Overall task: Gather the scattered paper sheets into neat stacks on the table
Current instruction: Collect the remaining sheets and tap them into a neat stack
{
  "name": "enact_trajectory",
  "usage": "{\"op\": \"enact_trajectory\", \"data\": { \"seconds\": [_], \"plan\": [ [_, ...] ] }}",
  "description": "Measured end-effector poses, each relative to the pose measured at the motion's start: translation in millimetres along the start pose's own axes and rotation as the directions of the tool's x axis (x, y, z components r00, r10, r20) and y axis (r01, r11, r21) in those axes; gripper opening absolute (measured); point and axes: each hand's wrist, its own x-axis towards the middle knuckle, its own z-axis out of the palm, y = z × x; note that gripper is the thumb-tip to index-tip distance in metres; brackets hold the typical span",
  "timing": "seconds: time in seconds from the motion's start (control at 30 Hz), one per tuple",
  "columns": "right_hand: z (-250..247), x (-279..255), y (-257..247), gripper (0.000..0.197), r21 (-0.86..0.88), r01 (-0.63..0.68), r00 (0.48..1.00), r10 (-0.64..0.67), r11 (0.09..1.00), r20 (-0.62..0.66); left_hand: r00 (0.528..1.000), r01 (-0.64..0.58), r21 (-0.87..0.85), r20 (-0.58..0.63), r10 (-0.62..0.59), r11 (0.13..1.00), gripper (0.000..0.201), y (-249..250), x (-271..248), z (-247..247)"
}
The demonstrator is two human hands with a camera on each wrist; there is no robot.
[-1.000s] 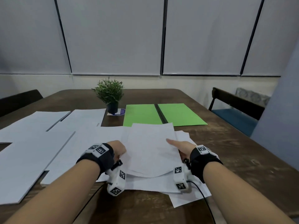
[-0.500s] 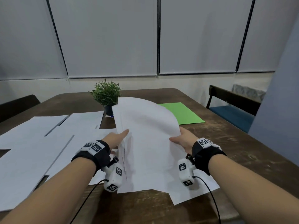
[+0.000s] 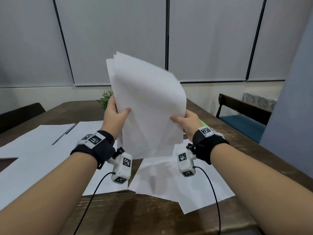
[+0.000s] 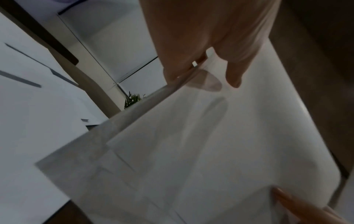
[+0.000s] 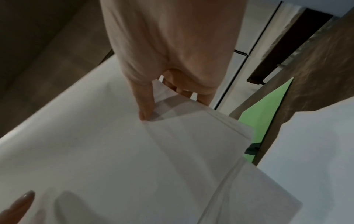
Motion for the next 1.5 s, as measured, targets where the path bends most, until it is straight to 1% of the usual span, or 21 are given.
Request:
{"op": "enact_trajectory", "data": {
  "seconds": [0.07,0.2,0.3,0.4,0.43,0.5,0.63,0.67,0.73,0.8,0.87,0.9,0.97,1.03,1.1,1.17,1.27,1.33,1.4,1.43,1.5],
  "plan": [
    [5,2,-6,0.024,-0.008,0.042,0.999,-0.042,0.999,-0.019,1.0,-0.009,-0.036,-0.023,0.009,0.999,0.039,6,3,-3],
    [12,1,-16,0.032,0.025,0.068,0.997,-0.069,0.997,0.027,0.994,-0.041,-0.042,-0.104,0.037,0.998,0.036,10,6,-10],
    [15,-5,-14,0.033,0.053,0.039,0.999,-0.041,0.998,0.026,0.992,-0.014,-0.037,-0.123,0.01,0.999,0.035,4,2,-12],
    [19,-9,-7,0.025,-0.029,-0.019,1.0,0.019,0.999,0.016,0.996,0.024,0.024,-0.091,-0.022,0.999,0.03,-8,-3,-10],
    [20,-8,-5,0.024,-0.053,-0.006,1.0,0.006,0.999,0.002,0.997,0.015,0.07,-0.081,-0.01,0.997,0.026,-8,-4,-9],
    [25,-6,-5,0.023,-0.094,0.066,0.997,-0.068,0.993,-0.029,0.995,-0.043,0.145,-0.08,0.055,0.989,0.022,-6,-4,-5],
    [33,4,-27,0.021,-0.152,0.154,0.98,-0.171,0.976,-0.102,0.978,-0.184,0.179,-0.062,0.198,0.966,0.029,11,8,5],
    [36,7,-32,0.022,-0.146,0.175,0.976,-0.191,0.974,-0.104,0.973,-0.213,0.177,-0.05,0.225,0.961,0.033,14,13,7],
    [41,10,-41,0.024,-0.072,0.206,0.976,-0.21,0.976,-0.062,0.969,-0.233,0.18,-0.038,0.244,0.956,0.043,14,20,8],
    [44,9,-42,0.032,0.011,0.196,0.98,-0.196,0.981,-0.038,0.969,-0.229,0.183,-0.046,0.241,0.956,0.046,7,19,9],
    [45,7,-33,0.04,0.053,0.146,0.989,-0.144,0.988,-0.037,0.982,-0.163,0.174,-0.069,0.177,0.971,0.051,-7,13,7],
    [45,6,-24,0.045,0.043,0.102,0.994,-0.101,0.994,-0.034,0.99,-0.103,0.158,-0.074,0.116,0.982,0.056,-16,7,6],
    [43,4,0,0.055,-0.025,0.001,1.0,-0.001,1.0,-0.007,0.999,0.018,0.157,-0.053,-0.01,0.987,0.064,-38,-4,3],
    [42,3,22,0.053,-0.108,-0.061,0.998,0.061,0.992,-0.004,0.993,0.12,0.208,-0.014,-0.12,0.971,0.062,-55,-12,1],
    [42,5,31,0.044,-0.135,-0.037,0.998,0.031,0.99,-0.047,0.991,0.132,0.262,-0.009,-0.134,0.956,0.051,-60,-15,1],
    [42,9,24,0.038,-0.124,0.022,0.992,-0.037,0.992,-0.121,0.997,0.071,0.274,-0.027,-0.066,0.959,0.041,-52,-11,1],
    [41,15,5,0.037,-0.094,0.085,0.98,-0.101,0.992,-0.174,0.998,-0.034,0.207,-0.052,0.046,0.978,0.032,-29,-6,3],
    [40,15,4,0.04,-0.067,0.095,0.984,-0.104,0.993,-0.144,0.995,-0.059,0.129,-0.074,0.069,0.99,0.027,-24,-9,1],
    [39,7,15,0.041,-0.04,0.052,0.996,-0.055,0.998,-0.066,0.997,-0.013,0.083,-0.081,0.019,0.996,0.031,-37,-17,-4],
    [39,1,25,0.038,-0.08,0.019,1.0,-0.02,0.997,-0.021,0.996,0.035,0.081,-0.081,-0.028,0.996,0.034,-48,-24,-6],
    [38,-6,51,0.029,-0.233,-0.056,0.998,0.065,0.971,0.028,0.989,0.149,0.143,-0.047,-0.144,0.978,0.043,-71,-38,-9]
  ]
}}
